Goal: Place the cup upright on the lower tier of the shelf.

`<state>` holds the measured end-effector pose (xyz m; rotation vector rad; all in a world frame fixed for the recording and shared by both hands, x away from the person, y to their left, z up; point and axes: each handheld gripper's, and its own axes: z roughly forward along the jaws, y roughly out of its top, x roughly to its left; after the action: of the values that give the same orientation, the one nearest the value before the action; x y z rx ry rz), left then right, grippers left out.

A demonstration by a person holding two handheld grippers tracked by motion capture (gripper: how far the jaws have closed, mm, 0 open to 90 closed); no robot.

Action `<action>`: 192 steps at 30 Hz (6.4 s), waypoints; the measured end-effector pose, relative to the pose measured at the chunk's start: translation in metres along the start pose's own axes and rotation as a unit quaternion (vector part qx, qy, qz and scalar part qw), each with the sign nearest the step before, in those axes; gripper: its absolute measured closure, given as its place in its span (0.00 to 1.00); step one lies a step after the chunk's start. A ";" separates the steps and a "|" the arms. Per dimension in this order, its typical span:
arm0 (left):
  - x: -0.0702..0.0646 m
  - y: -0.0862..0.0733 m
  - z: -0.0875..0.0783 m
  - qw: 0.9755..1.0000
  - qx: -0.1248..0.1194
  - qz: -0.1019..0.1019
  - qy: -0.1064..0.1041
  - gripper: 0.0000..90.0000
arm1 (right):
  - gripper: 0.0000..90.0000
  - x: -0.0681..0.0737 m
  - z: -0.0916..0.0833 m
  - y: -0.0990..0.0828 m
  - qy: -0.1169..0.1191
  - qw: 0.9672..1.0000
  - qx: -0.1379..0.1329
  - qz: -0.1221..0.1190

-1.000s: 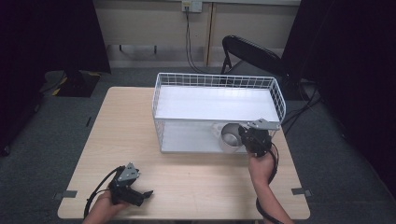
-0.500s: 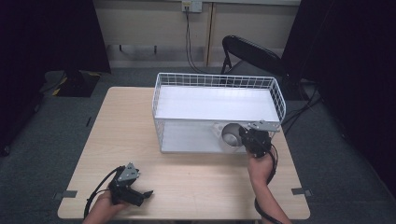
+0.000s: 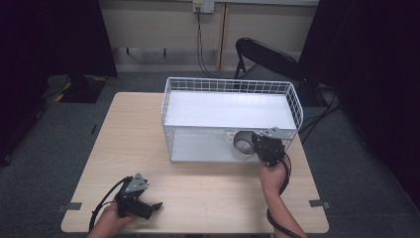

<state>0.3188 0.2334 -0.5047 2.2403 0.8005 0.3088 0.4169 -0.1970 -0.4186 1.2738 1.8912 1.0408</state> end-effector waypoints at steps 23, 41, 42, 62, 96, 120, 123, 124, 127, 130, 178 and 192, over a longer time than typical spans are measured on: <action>0.000 0.000 0.000 1.000 0.000 0.000 0.000 0.00 | 0.91 0.002 0.011 -0.004 -0.011 1.000 0.002 -0.006; 0.000 0.000 0.000 1.000 0.000 0.000 0.000 0.00 | 0.90 0.001 0.012 -0.004 -0.017 1.000 0.000 -0.001; 0.000 0.000 0.000 1.000 0.000 0.000 0.000 0.00 | 0.90 0.001 0.012 -0.004 -0.015 1.000 0.000 0.002; 0.000 0.000 0.000 1.000 0.000 0.000 0.000 0.00 | 0.69 -0.004 0.011 -0.003 -0.032 0.999 -0.013 0.027; 0.000 0.000 0.000 1.000 0.000 0.000 0.000 0.00 | 0.24 0.002 -0.015 -0.014 0.045 0.999 0.015 0.025; 0.000 0.000 0.000 1.000 0.000 0.001 0.000 0.00 | 0.55 0.011 0.003 -0.020 0.038 0.998 0.013 0.038; 0.000 0.000 0.000 1.000 0.000 0.001 0.000 0.00 | 0.49 0.010 0.000 -0.020 0.039 0.998 0.008 0.039; 0.000 0.000 0.000 1.000 0.000 0.001 0.000 0.00 | 0.45 0.010 -0.001 -0.020 0.039 0.999 0.008 0.037; 0.000 0.000 0.000 1.000 0.000 0.001 0.000 0.00 | 0.35 0.007 -0.004 -0.020 0.047 0.998 0.004 0.034; 0.000 0.000 0.000 1.000 0.000 0.001 0.000 0.00 | 0.28 0.007 -0.006 -0.019 0.054 0.998 0.003 0.030; 0.000 0.000 0.000 1.000 0.000 0.001 0.000 0.00 | 0.15 0.000 -0.030 -0.051 0.132 0.990 0.033 -0.030; 0.000 0.000 0.000 1.000 0.000 0.001 0.000 0.00 | 0.15 -0.014 -0.038 -0.063 0.136 0.989 0.043 -0.038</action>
<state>0.3191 0.2333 -0.5048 2.2409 0.7986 0.3089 0.3618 -0.2345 -0.4534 1.1428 2.1922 1.1509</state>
